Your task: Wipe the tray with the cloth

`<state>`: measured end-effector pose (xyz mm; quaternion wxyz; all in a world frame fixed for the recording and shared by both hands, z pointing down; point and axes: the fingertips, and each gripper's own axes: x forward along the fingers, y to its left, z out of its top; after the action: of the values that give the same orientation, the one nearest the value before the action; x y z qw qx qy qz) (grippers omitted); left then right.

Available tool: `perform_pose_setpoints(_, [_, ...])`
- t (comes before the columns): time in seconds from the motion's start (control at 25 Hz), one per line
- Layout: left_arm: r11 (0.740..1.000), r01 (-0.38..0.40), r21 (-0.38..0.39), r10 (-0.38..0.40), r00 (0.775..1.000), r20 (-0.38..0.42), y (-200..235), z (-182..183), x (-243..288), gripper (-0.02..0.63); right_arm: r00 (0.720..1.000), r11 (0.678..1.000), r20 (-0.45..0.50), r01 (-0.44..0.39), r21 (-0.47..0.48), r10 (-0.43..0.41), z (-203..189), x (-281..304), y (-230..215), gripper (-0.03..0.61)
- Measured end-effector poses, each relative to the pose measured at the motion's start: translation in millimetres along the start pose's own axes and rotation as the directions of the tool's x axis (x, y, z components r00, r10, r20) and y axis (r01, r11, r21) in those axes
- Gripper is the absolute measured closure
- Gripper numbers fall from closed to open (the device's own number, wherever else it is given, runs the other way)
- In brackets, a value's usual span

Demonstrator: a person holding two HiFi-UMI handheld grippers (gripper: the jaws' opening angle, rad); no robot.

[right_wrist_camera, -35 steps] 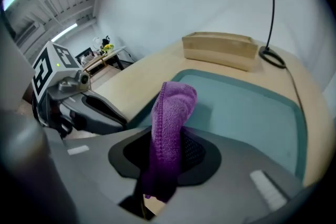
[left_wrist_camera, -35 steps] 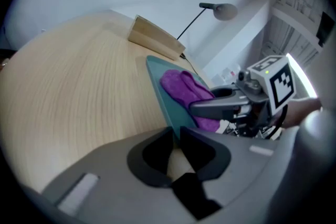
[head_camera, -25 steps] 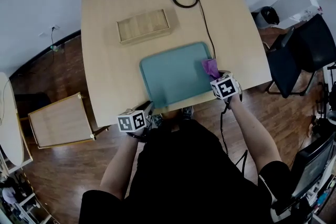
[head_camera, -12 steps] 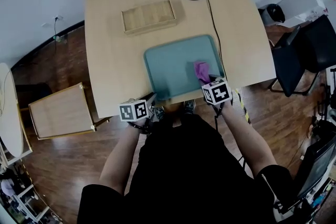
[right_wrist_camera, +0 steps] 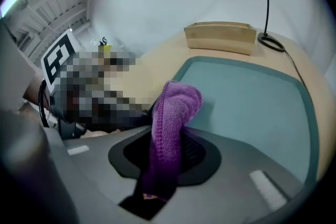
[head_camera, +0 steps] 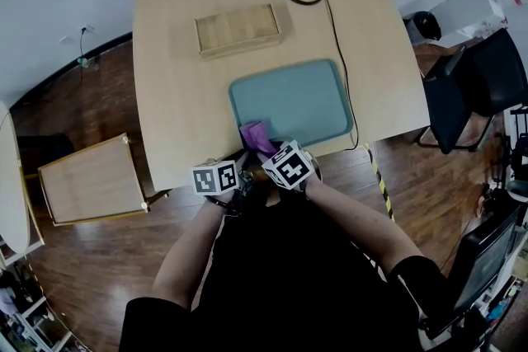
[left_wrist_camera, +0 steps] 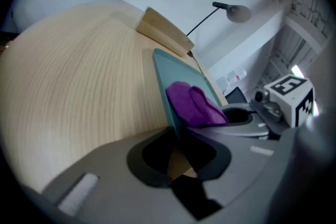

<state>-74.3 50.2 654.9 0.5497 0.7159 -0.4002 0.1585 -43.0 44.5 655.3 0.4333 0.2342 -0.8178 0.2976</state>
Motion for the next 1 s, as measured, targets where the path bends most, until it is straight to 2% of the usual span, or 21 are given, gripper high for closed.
perform_pose_setpoints(0.16, [1.0, 0.012, -0.02, -0.012, 1.0, -0.001, -1, 0, 1, 0.545, 0.997, 0.994, 0.03, -0.074, 0.082, 0.071, 6, 6, 13, 0.474])
perform_pose_setpoints(0.28, [1.0, 0.017, -0.025, -0.017, 1.0, -0.005, -3, -1, 3, 0.541, 0.995, 0.992, 0.022, -0.1, 0.081, 0.099, 7, 1, 4, 0.474])
perform_pose_setpoints(0.4, [1.0, 0.011, -0.017, -0.011, 1.0, -0.006, -4, -1, 3, 0.54, 1.0, 1.0, -0.01, -0.012, -0.012, 0.012, 14, -8, -27, 0.472])
perform_pose_setpoints(0.52, [1.0, -0.011, 0.02, 0.011, 1.0, -0.008, -7, -2, 3, 0.538, 0.995, 0.982, -0.048, 0.078, -0.172, -0.087, 35, -16, -64, 0.472])
perform_pose_setpoints(0.6, [0.999, -0.025, 0.034, 0.025, 1.0, -0.01, -9, -3, 4, 0.537, 0.989, 0.957, -0.064, 0.111, -0.269, -0.133, 57, -17, -86, 0.472])
perform_pose_setpoints(0.72, [0.998, -0.032, 0.045, 0.032, 0.999, -0.011, -11, -1, 5, 0.537, 0.983, 0.901, -0.056, 0.135, -0.413, -0.173, 105, -13, -108, 0.472])
perform_pose_setpoints(0.84, [0.998, -0.039, 0.056, 0.04, 0.999, -0.011, -11, 1, 5, 0.537, 0.989, 0.834, -0.027, 0.11, -0.541, -0.147, 147, 4, -106, 0.472])
perform_pose_setpoints(0.92, [0.996, -0.051, 0.067, 0.052, 0.999, -0.01, -12, 0, 5, 0.535, 0.992, 0.789, -0.033, 0.077, -0.61, -0.122, 158, 20, -97, 0.472])
perform_pose_setpoints(1.0, [0.993, -0.072, 0.093, 0.073, 0.997, 0.0, -12, 2, 4, 0.531, 0.99, 0.754, -0.047, 0.072, -0.653, -0.135, 161, 33, -93, 0.472])
